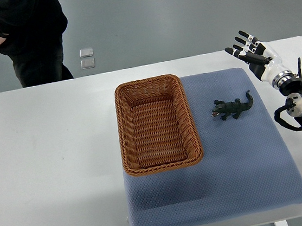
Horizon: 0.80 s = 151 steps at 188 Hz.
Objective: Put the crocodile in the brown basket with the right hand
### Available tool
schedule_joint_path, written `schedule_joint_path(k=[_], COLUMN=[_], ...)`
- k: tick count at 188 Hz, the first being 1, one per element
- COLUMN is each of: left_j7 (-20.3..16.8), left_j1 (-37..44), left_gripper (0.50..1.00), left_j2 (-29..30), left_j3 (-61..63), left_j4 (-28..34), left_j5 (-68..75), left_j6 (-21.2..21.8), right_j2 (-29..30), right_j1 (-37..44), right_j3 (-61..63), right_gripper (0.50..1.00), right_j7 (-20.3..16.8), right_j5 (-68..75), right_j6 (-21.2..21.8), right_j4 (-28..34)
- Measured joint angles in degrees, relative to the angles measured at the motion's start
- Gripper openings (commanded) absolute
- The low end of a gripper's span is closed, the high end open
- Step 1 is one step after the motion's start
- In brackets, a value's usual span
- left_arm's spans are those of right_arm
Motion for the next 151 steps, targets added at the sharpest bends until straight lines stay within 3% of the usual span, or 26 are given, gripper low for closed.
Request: schedule_joint_path(k=[151], left_j7=[-0.1], left_j1=[0.0], left_gripper=[1.0], left_j2=[0.0], left_j3=[0.0], left_j4=[-0.2], left_j5=[0.0], left_j6=[0.0], right_j2=[-0.2], right_j1=[0.4], right_j3=[0.0], right_gripper=[0.93], right_j7=[0.0], right_j5=[0.0], right_j6=[0.1], right_j4=[0.0])
